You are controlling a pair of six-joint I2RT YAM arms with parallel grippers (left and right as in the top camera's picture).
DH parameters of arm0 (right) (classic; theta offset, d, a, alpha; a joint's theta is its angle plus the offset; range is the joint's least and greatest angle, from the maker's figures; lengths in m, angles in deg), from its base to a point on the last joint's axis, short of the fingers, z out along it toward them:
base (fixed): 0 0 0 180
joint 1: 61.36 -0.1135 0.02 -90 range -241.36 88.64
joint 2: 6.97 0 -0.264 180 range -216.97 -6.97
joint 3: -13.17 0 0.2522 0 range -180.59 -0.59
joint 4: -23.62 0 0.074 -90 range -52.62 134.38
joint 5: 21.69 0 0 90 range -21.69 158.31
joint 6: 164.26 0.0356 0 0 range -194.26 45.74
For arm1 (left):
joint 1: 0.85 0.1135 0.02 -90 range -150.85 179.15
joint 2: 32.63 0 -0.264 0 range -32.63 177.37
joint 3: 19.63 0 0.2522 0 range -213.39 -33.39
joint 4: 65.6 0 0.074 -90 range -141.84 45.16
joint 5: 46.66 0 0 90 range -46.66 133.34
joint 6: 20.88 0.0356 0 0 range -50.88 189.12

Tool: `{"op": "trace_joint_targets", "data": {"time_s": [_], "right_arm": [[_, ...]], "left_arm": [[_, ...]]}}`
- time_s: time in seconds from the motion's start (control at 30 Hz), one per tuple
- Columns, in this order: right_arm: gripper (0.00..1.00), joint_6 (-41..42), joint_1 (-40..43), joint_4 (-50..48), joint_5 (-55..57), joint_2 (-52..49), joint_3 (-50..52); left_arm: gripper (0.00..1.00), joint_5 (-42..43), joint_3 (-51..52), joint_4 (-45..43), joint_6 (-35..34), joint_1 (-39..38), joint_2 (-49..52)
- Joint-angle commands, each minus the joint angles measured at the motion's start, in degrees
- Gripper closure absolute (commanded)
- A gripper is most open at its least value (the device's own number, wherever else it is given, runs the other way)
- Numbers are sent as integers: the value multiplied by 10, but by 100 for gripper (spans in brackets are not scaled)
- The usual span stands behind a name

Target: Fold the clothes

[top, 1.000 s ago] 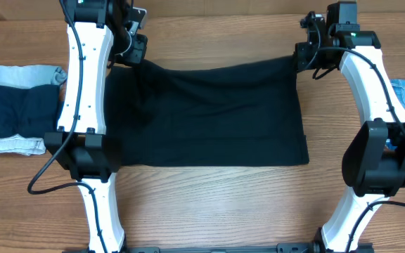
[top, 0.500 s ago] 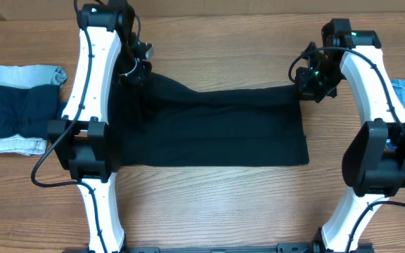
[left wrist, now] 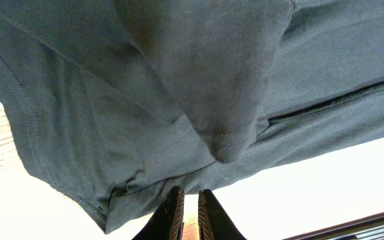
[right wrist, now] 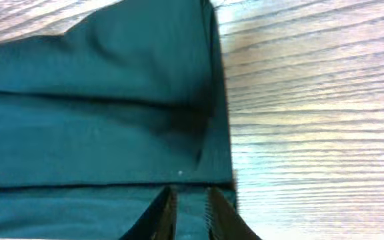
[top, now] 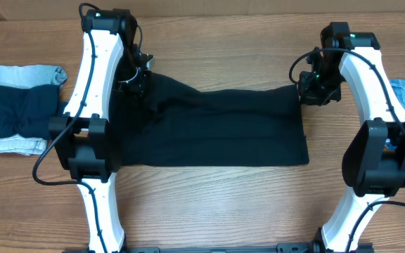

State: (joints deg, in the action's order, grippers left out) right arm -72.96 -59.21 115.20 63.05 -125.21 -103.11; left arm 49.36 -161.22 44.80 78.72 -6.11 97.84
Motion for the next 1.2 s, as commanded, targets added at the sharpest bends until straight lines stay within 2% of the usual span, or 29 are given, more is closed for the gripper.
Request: {"op": "trace_joint_targets", "data": {"time_s": [0.0,0.17,0.23,0.27,0.33,0.43,0.5,0.57,0.63,0.77,0.9,1.07,1.17], "right_arm": [[71,21,2,1,59,14,3],[63,24,2,-16,36,14,3],[55,22,2,-26,5,14,3],[48,17,2,-28,-5,14,3],[41,17,2,-26,-4,14,3],[36,17,2,-25,-4,14,3],[34,17,2,-24,-4,14,3],[33,18,2,-23,-5,14,3],[32,18,2,-21,-5,14,3],[32,18,2,-14,-9,14,3],[32,17,2,-15,-9,14,3],[31,18,2,-25,-9,14,3],[31,18,2,-25,-9,14,3]], "left_arm": [[85,-1,2,2,10,-2,-12],[65,12,2,2,6,-2,-12],[64,15,2,2,0,-2,-12],[66,12,2,2,-15,-2,-13],[69,9,2,2,-38,-2,-31],[63,-64,2,2,-111,4,-82],[52,-103,2,2,-190,30,-129],[48,-65,2,2,-236,71,-155],[45,31,7,-1,-251,120,-160],[41,110,117,-61,-303,156,-159],[34,212,245,-183,-330,160,-159],[36,206,396,-315,-414,150,-159],[41,206,461,-382,-440,148,-159]]}}
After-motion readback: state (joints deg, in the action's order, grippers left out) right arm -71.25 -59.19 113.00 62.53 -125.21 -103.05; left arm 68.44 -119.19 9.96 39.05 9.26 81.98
